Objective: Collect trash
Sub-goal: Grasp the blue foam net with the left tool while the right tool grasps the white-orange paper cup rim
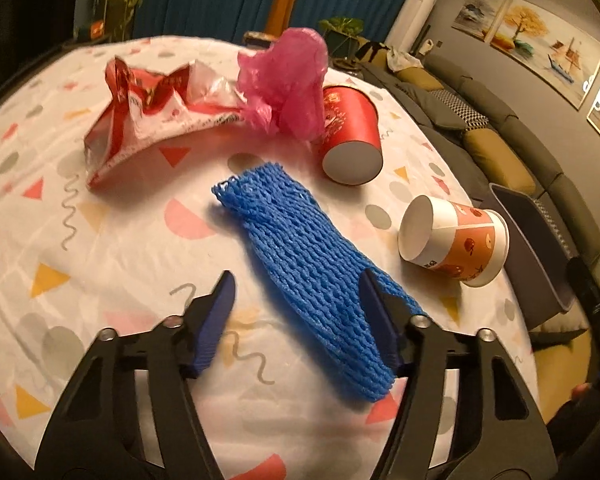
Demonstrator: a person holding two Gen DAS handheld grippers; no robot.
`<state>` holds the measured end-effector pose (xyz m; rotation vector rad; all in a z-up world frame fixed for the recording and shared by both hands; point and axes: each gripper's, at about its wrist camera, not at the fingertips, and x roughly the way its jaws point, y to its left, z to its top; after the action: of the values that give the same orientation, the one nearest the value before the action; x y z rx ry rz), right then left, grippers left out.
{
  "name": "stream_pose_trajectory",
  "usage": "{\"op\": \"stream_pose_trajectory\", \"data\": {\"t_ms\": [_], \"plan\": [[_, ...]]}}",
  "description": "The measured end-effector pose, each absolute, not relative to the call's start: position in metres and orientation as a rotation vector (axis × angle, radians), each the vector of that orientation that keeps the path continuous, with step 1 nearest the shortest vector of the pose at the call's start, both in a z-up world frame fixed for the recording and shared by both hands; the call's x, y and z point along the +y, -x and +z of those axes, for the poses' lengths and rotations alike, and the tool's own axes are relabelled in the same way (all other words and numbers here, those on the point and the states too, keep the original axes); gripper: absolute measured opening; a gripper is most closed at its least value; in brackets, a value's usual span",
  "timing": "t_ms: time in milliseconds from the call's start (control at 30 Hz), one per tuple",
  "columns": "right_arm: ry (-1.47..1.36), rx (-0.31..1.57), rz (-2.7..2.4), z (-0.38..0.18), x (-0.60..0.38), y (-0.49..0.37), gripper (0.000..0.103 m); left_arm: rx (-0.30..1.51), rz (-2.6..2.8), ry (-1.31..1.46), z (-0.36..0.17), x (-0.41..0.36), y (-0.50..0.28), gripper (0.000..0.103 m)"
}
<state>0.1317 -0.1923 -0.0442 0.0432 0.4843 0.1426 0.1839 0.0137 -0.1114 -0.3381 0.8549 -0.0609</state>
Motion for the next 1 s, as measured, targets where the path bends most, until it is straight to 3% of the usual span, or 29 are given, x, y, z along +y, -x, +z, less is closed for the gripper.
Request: {"op": "stream_pose_trajectory", "data": {"t_ms": [267, 367, 600, 867, 1000], "plan": [[-0.045, 0.554, 0.188, -0.060, -0.185, -0.153, 0.076, 0.881, -0.085, 0.381, -0.119, 0.017, -0.195, 0.014], [-0.048, 0.582, 0.210, -0.065, -0.182, -0.159, 0.070, 0.882, -0.103, 0.399, -0.122, 0.019, -0.198, 0.006], [-0.082, 0.656, 0.259, -0.076, -0.179, -0.177, 0.046, 0.845, -0.151, 0.434, -0.120, 0.021, -0.194, 0.005], [-0.111, 0.688, 0.325, -0.081, -0.170, -0.183, 0.031, 0.779, -0.153, 0.411, -0.107, 0.024, -0.177, 0.005], [-0.113, 0.692, 0.364, -0.080, -0.163, -0.183, 0.017, 0.765, -0.153, 0.402, -0.105, 0.025, -0.174, 0.005]]}}
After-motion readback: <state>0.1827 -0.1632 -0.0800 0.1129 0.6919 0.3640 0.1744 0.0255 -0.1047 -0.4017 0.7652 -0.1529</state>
